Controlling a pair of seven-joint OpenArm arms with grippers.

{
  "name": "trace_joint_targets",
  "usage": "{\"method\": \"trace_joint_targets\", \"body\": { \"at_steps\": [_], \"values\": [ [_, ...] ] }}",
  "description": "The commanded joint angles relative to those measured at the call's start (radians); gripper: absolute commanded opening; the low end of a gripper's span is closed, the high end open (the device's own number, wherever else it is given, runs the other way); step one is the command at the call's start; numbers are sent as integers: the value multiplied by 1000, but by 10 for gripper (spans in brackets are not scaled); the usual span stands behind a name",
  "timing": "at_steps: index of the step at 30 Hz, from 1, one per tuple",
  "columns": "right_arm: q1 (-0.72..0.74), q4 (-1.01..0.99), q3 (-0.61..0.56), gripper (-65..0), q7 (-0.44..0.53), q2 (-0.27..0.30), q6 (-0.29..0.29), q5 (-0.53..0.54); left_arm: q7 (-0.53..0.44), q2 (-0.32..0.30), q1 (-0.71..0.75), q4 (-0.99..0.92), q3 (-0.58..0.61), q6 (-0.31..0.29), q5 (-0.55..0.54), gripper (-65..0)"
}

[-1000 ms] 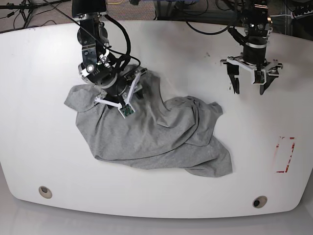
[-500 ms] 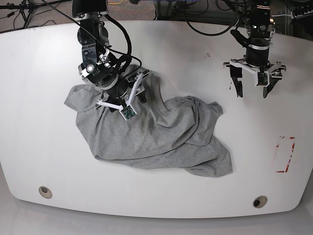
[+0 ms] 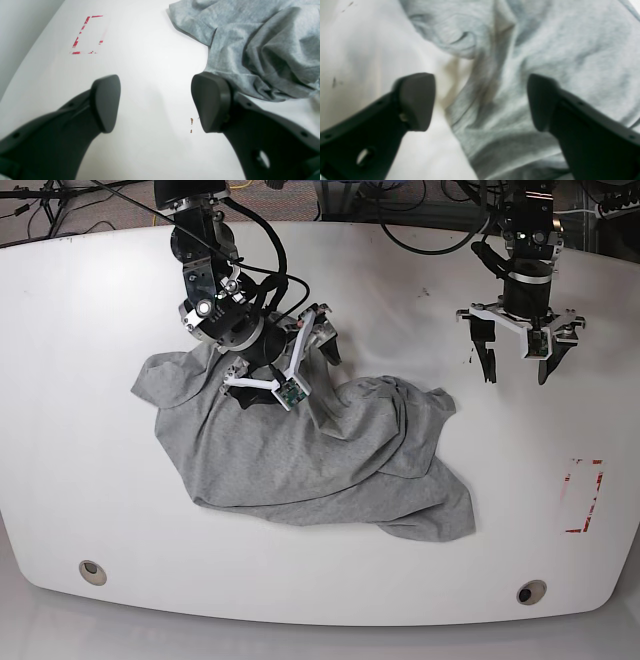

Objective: Fold the T-shirt properly
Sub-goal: 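Lift the pinched fabric with the right gripper away from the shirt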

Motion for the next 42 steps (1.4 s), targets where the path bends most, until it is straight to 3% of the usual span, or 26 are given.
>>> {"method": "trace_joint_targets", "body": {
  "at_steps": [1, 6, 16, 30, 32, 35, 40, 42],
  "values": [
    [3, 17, -43, -101, 58, 43, -3, 6, -23, -8, -1, 23, -5, 5, 1, -203],
    [-3, 3, -109, -119, 94, 87, -7, -20, -23, -8, -2, 23, -5, 5, 1, -203],
    [-21, -93, -155, -116, 198, 86, -15, -229, -23, -9, -2, 22, -5, 5, 1, -203],
    [-35, -210, -141, -128, 299, 92, -15, -235, -23, -9, -2, 22, -5, 5, 1, -203],
    [-40, -219, -123, -162, 318, 90, -10, -234, -23, -9, -2, 22, -5, 5, 1, -203],
    [-40, -233, -103, -295, 338, 86, -10, -234, -23, -9, -2, 22, -5, 5, 3, -203],
    [-32, -271, -97, -585, 353, 86, -17, -234, -23, -9, -2, 20, -5, 5, 3, -203],
    [-29, -285, -97, -650, 353, 86, -17, -234, -23, -9, -2, 19, -5, 5, 3, -203]
  ]
}}
